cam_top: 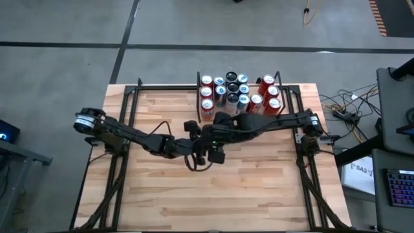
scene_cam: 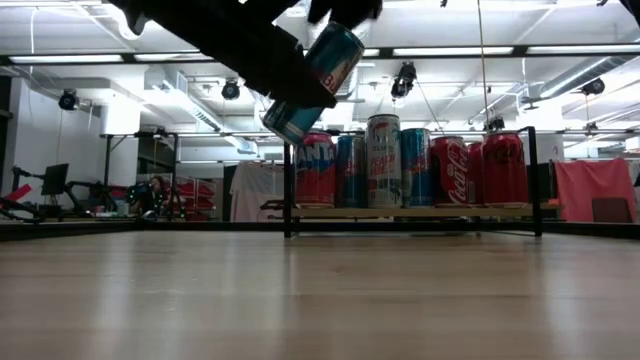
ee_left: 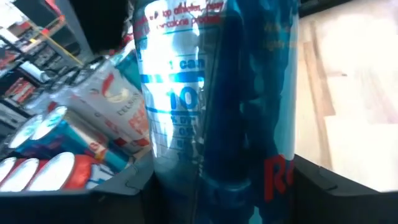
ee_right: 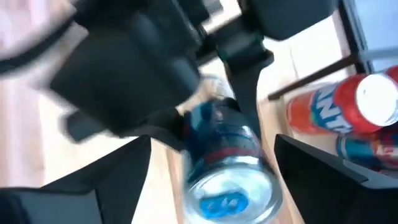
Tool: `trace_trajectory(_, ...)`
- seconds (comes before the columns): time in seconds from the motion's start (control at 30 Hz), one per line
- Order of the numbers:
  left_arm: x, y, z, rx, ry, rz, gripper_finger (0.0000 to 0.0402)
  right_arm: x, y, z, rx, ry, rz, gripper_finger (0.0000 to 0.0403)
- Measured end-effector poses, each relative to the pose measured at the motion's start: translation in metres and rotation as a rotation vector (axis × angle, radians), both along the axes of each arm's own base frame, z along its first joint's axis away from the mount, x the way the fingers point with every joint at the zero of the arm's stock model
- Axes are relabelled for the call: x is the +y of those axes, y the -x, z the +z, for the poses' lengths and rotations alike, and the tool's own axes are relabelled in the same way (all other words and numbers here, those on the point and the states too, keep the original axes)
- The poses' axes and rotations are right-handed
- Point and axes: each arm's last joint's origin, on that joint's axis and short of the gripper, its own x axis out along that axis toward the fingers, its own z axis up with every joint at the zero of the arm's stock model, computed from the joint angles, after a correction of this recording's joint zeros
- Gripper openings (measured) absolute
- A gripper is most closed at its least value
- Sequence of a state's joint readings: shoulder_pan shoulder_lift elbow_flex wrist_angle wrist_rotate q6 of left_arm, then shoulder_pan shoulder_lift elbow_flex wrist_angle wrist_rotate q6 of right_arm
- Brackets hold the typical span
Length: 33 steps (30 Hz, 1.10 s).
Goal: Place canned beverage on shelf
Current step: Put the blue soda can on the shelf
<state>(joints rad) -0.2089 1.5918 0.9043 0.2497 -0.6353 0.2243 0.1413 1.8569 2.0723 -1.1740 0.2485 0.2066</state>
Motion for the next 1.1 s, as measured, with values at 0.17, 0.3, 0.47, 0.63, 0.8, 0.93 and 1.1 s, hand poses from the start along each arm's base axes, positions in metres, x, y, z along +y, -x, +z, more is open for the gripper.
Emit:
trace_trajectory(0.17,-0.004,0.008,0.011,-0.044,-0.007,-0.012,0.0203,0.015,0.02,0.038,-0.128,0.067,0.014,0.0338)
trace_trajectory(0.3,-0.007,0.022,0.024,-0.134,0.006,-0.033,0.0203,0.036,0.046,0.063,-0.227,0.213,-0.008,0.0339)
trace_trajectory(0.47,-0.01,0.049,0.042,-0.28,0.042,-0.065,0.0203,0.061,0.07,0.076,-0.353,0.279,-0.007,0.0339)
trace_trajectory(0.63,-0.017,0.073,0.053,-0.423,0.051,-0.12,0.0203,0.077,0.074,0.068,-0.466,0.322,0.033,0.0332)
trace_trajectory(0.8,-0.021,0.085,0.059,-0.547,0.066,-0.148,0.0203,0.08,0.056,0.042,-0.616,0.372,0.065,0.0327)
trace_trajectory(0.93,-0.02,0.085,0.056,-0.548,0.051,-0.114,0.0203,0.073,0.038,0.019,-0.752,0.399,0.029,0.0327)
trace_trajectory(1.1,-0.019,0.082,0.053,-0.52,0.001,0.026,0.0203,0.059,0.02,-0.007,-0.904,0.347,-0.085,0.0327)
